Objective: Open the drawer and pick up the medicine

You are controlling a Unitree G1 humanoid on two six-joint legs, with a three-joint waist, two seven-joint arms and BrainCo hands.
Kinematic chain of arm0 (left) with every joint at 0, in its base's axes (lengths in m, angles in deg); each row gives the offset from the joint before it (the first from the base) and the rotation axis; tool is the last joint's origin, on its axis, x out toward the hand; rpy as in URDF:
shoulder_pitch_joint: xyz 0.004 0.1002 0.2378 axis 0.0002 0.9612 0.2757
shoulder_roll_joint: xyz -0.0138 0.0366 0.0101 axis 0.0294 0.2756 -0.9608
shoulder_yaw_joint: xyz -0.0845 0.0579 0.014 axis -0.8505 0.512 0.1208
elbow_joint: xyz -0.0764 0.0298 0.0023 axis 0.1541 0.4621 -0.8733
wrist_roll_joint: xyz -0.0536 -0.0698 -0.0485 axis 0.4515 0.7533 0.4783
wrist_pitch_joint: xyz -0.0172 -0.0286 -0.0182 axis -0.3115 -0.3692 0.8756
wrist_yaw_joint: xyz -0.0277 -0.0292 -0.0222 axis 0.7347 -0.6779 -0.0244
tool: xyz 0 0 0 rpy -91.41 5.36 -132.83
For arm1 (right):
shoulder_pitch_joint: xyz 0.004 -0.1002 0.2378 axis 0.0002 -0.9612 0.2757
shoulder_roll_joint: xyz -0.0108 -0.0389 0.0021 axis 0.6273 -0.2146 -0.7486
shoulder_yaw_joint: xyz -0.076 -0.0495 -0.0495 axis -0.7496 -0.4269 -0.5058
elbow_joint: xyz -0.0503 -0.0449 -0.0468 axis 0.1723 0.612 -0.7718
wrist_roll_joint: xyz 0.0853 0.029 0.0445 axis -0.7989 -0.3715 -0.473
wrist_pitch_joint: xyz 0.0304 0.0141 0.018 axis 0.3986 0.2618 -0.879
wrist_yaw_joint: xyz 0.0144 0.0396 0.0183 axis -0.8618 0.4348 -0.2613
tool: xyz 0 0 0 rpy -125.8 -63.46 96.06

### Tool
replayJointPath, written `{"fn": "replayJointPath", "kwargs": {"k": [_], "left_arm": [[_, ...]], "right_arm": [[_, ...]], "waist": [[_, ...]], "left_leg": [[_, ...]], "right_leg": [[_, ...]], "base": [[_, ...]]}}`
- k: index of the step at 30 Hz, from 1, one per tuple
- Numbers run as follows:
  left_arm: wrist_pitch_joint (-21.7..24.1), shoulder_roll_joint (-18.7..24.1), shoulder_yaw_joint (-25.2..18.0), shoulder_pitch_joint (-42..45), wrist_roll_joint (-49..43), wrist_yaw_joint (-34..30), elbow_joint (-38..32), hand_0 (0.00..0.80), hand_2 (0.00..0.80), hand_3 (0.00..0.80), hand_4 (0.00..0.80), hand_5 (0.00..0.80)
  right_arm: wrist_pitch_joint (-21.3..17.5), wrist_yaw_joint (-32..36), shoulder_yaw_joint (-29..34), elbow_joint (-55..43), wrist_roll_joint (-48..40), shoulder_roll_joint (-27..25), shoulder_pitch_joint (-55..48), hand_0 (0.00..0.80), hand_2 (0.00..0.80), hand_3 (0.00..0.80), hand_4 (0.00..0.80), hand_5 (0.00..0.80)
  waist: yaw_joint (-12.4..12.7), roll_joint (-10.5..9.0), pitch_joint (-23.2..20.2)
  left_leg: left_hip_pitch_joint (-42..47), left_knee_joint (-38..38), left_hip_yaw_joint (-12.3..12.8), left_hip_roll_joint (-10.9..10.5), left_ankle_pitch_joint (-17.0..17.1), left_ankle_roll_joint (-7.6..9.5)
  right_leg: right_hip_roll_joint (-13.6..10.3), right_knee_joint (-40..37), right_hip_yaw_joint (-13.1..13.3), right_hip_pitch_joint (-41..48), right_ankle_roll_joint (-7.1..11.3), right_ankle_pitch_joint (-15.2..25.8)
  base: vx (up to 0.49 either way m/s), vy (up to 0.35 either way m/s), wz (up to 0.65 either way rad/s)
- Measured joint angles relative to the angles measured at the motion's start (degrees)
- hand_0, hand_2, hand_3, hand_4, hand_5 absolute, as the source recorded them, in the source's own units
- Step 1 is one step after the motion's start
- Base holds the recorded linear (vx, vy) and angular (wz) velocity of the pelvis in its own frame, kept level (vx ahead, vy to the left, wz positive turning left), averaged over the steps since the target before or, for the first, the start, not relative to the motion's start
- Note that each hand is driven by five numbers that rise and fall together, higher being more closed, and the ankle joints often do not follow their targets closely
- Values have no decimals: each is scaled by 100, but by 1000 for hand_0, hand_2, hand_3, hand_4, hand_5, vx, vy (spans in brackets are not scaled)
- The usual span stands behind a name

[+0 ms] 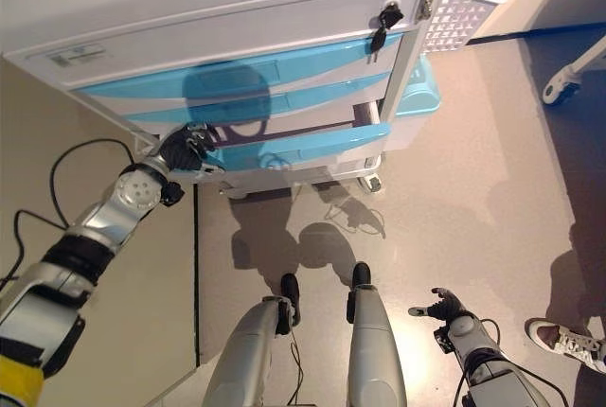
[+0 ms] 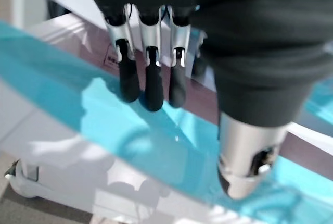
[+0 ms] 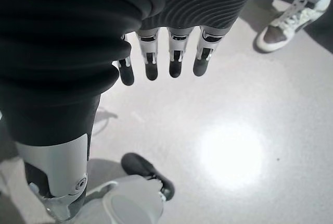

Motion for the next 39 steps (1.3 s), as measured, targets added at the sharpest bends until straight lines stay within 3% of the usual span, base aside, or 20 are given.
{"fn": "replayJointPath", "kwargs": {"k": [2, 8, 12, 18, 19, 22, 27, 31, 34, 39], "left_arm": [[28, -184, 372, -350, -197, 111, 551, 0, 0, 0, 0, 0], [32, -386, 441, -801, -198, -9, 1285, 0, 0, 0, 0, 0], [79, -357, 598, -907, -305, -13, 1357, 0, 0, 0, 0, 0], [43, -302, 573, -777, -325, 88, 1037, 0, 0, 0, 0, 0], [-35, -105, 237, -287, -421, 281, 385, 0, 0, 0, 0, 0], [105, -76, -337, 432, -430, 825, -406, 0, 0, 0, 0, 0], [213, -89, -919, 1043, -428, 1262, -939, 0, 0, 0, 0, 0], [157, -95, -1047, 1106, -429, 1369, -966, 0, 0, 0, 0, 0], [238, -224, -1512, 1682, -429, 1569, -1489, 0, 0, 0, 0, 0], [316, -295, -1651, 1910, -487, 1763, -1610, 0, 0, 0, 0, 0]], "right_arm": [[6, -24, -101, 8, -42, 6, 2, 0, 0, 0, 0, 0], [-9, -46, -133, -15, -119, 119, 4, 0, 0, 0, 0, 0], [-13, -78, -147, -17, -155, 162, -88, 0, 0, 0, 0, 0], [-16, -79, -146, -16, -166, 363, -209, 0, 0, 0, 0, 0], [-27, -93, -142, -59, -165, 436, -182, 0, 0, 0, 0, 0], [-60, -110, -140, -99, -164, 545, -233, 0, 0, 0, 0, 0], [-143, -180, -119, -156, -163, 562, -243, 0, 0, 0, 0, 0], [-152, -187, -106, -149, -160, 559, -239, 0, 0, 0, 0, 0], [-166, -209, -88, -132, -158, 566, -281, 0, 0, 0, 0, 0], [-187, -292, -84, -123, -109, 559, -289, 0, 0, 0, 0, 0]], "waist": [[14, -20, -5], [-30, -224, -129], [-39, -429, -252], [-17, -474, -272], [-34, -481, -272], [-26, -499, -261], [-16, -497, -251], [1, -487, -244], [5, -478, -237], [36, -447, -213]], "left_leg": [[-23, 21, -8, -6, -3, 6], [-191, 109, -11, -3, -20, 6], [-298, 175, 5, -9, -33, 27], [-313, 186, 53, -8, -64, 100], [-312, 176, 80, -8, -39, 108], [-310, 141, 105, -13, -36, 119], [-287, 110, 95, 2, -70, 106], [-282, 93, 90, 0, -28, 118], [-202, -27, 87, -14, 4, 120], [-123, -124, 48, -11, 14, 89]], "right_leg": [[0, 4, -1, -7, 4, 2], [0, 3, 11, -147, 4, 21], [0, -22, 45, -221, 33, 46], [-7, -99, 127, -214, 94, 110], [-14, -117, 131, -217, 129, 153], [-12, -164, 139, -215, 100, 197], [6, -206, 132, -189, 86, 185], [-1, -212, 125, -176, 82, 213], [-5, -332, 114, -97, 91, 247], [-9, -413, 82, -8, 62, 220]], "base": [[-2, 3, 2], [0, 0, 0], [0, 0, 0], [-12, -14, -5], [-76, -35, -7], [19, -11, -3], [22, -7, -2], [-72, -21, 1], [-21, -5, 2], [9, -4, 1]]}}
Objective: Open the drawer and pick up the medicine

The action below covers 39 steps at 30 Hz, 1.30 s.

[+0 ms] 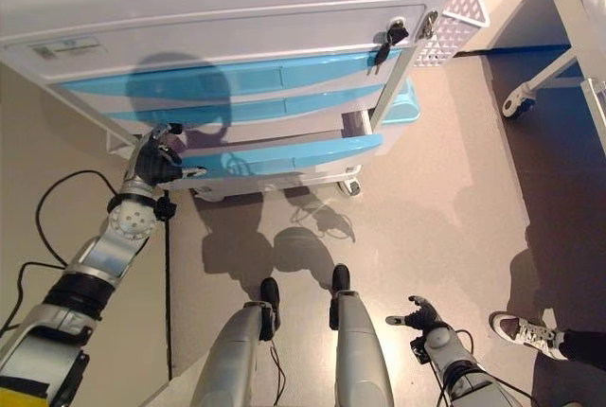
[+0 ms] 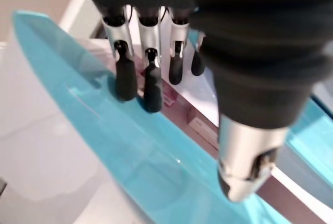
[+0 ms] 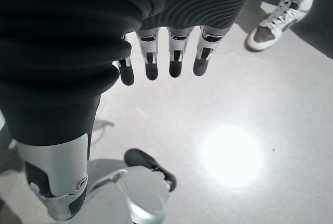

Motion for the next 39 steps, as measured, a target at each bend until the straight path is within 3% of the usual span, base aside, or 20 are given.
{"fn": "replayJointPath", "kwargs": {"k": [3, 14, 18, 33, 37, 39], "left_arm": [[10, 0, -24, 60, -160, 34, -42, 0, 0, 0, 0, 0], [163, 23, -294, 961, -386, -80, -1282, 0, 0, 0, 0, 0], [299, 261, -364, 1379, -397, -199, -2085, 0, 0, 0, 0, 0], [422, 618, -493, 1897, -393, -686, -2624, 0, 0, 0, 0, 0], [459, 772, -87, 1755, -356, -927, -2603, 0, 0, 0, 0, 0], [471, 1047, 613, 1498, -251, -1382, -2534, 0, 0, 0, 0, 0]], "right_arm": [[-10, -7, 1, -9, 11, -8, -41, 0, 0, 0, 0, 0], [-66, -15, 202, 9, 14, -18, -119, 0, 0, 0, 0, 0], [-70, -70, 257, 23, 14, -41, -147, 0, 0, 0, 0, 0], [-81, -122, 326, 34, 12, -48, -159, 0, 0, 0, 0, 0], [-80, -120, 312, 60, 12, -64, -164, 0, 0, 0, 0, 0], [-80, -116, 307, 78, 14, -118, -156, 0, 0, 0, 0, 0]], "waist": [[3, 14, 9], [192, 104, 62], [261, 186, 109], [279, 307, 170], [267, 336, 184], [250, 337, 184]], "left_leg": [[21, -42, -1, -10, 65, 8], [137, -267, -85, -2, 122, -67], [234, -358, -134, -14, 143, -72], [362, -559, -239, -45, 249, -104], [373, -627, -255, -52, 294, -109], [375, -633, -258, -50, 300, -114]], "right_leg": [[-2, 2, -15, 5, 5, 49], [-6, 5, -113, 63, -65, -19], [-18, -74, -160, 173, -72, -28], [-63, -121, -300, 301, -95, -56], [-65, -178, -316, 303, -98, -57], [-58, -183, -315, 303, -100, -55]], "base": [[-34, -8, 0], [-7, -10, 2], [14, -21, 4], [6, -14, 5], [0, 0, 0], [0, 0, 0]]}}
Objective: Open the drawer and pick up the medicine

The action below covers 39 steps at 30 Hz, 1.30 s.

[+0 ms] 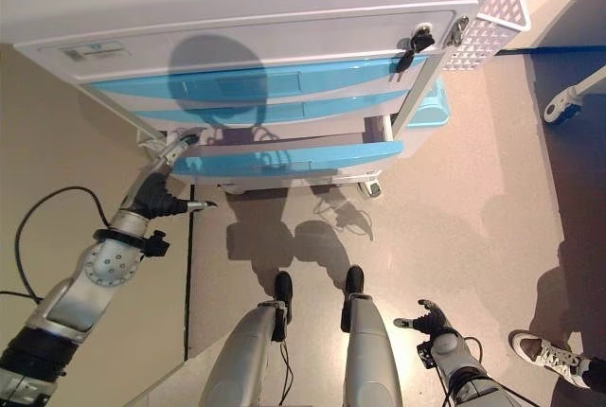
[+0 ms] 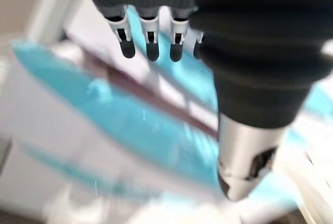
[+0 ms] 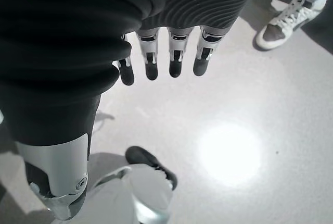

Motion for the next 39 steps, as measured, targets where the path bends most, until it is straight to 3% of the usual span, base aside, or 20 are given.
{"fn": "replayJointPath", "kwargs": {"k": [5, 14, 23, 28, 39], "left_arm": [[-63, -47, 1008, -741, 458, -766, 796, 0, 0, 0, 0, 0], [-192, -581, 1837, -1816, 837, -1130, 2283, 0, 0, 0, 0, 0], [-546, -1355, 1617, -2339, 697, -782, 4035, 0, 0, 0, 0, 0], [-841, -1458, 1605, -2815, 474, -492, 5000, 0, 0, 0, 0, 0], [-961, -1534, 891, -3012, 314, 520, 5019, 0, 0, 0, 0, 0]], "right_arm": [[18, 20, -71, 25, 6, -126, 34, 0, 0, 0, 0, 0], [75, 119, -105, 25, 10, -158, 199, 0, 0, 0, 0, 0], [140, 119, -123, 38, 9, -157, 236, 0, 0, 0, 0, 0], [144, 113, -305, 30, 5, -135, 297, 0, 0, 0, 0, 0], [135, 40, -321, 29, -13, -80, 279, 0, 0, 0, 0, 0]], "waist": [[-12, 10, -3], [-165, 22, -15], [-348, -14, -134], [-445, -147, -218], [-447, -193, -252]], "left_leg": [[17, 9, 35, -4, 0, -1], [40, -3, 72, 1, -1, 0], [38, -19, 90, 30, -33, -26], [12, -14, 130, 37, -36, -29], [-62, 13, 161, 63, -27, -20]], "right_leg": [[9, -16, 33, -6, -2, 10], [47, -70, 79, 9, 1, 52], [98, -102, 86, 11, -14, 60], [112, -128, 128, -37, -11, 63], [138, -161, 155, -81, -11, 154]], "base": [[4, 11, -4], [8, 8, -3], [36, 4, -2], [3, 1, -3], [-17, -8, -2]]}}
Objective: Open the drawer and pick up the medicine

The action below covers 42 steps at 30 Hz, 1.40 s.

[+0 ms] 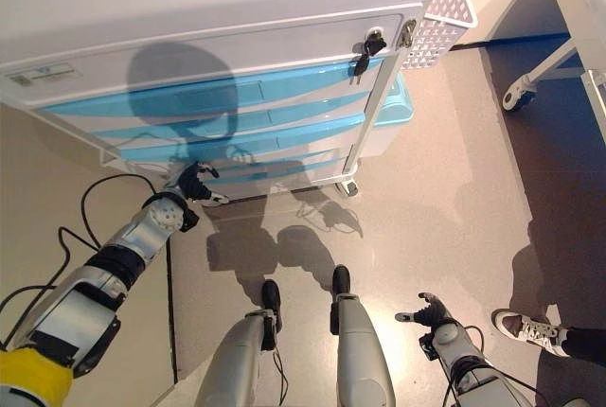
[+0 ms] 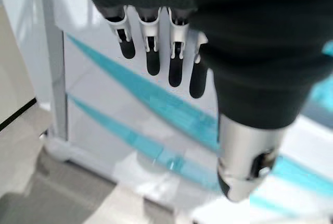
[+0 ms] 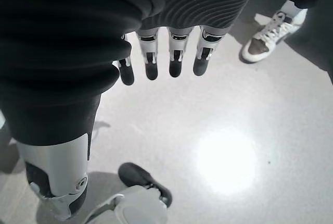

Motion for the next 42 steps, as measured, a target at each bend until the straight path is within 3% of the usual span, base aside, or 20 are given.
{"fn": "replayJointPath", "kwargs": {"k": [7, 21, 25, 31, 39, 42], "left_arm": [[10, -12, -380, 196, -7, 331, -400, 0, 0, 0, 0, 0], [6, 1, -439, 416, -215, 607, -536, 0, 0, 0, 0, 0], [36, -79, -867, 982, -172, 484, -520, 0, 0, 0, 0, 0], [161, -721, -1919, 2607, 659, 130, -361, 0, 0, 0, 0, 0], [165, -1113, -2264, 3588, 1214, -350, 647, 0, 0, 0, 0, 0], [178, -1338, -2541, 3872, 1388, -505, 1239, 0, 0, 0, 0, 0]], "right_arm": [[-7, -46, 2, -6, 0, 107, -35, 0, 0, 0, 0, 0], [-49, -95, 3, -9, 4, 159, -55, 0, 0, 0, 0, 0], [-34, -96, 13, 2, 11, 166, -90, 0, 0, 0, 0, 0], [13, -86, 149, 4, 13, 188, -171, 0, 0, 0, 0, 0], [22, -44, 469, 45, 17, 149, -270, 0, 0, 0, 0, 0], [40, -31, 484, 175, 16, 154, -444, 0, 0, 0, 0, 0]], "waist": [[5, -40, 21], [17, -115, 65], [31, -130, 79], [181, -88, 94], [469, 102, -6], [457, 268, -388]], "left_leg": [[1, -18, -7, 1, 1, 0], [104, -66, -38, 41, 21, -5], [372, -237, -35, 54, 25, -6], [1029, -730, -82, 28, 184, -42], [1746, -1193, -191, 3, 290, -43], [2058, -1609, -279, 6, 416, -35]], "right_leg": [[-3, -11, -3, 2, -1, 2], [12, -129, -75, 160, -14, 38], [7, -231, -94, 401, -13, 38], [11, -552, -165, 985, -17, 37], [5, -966, -287, 1733, 5, 53], [17, -1425, -442, 2142, 45, 183]], "base": [[0, 0, 0], [-3, -2, 0], [0, -2, -1], [30, 5, 4], [40, 11, 7], [88, -13, 17]]}}
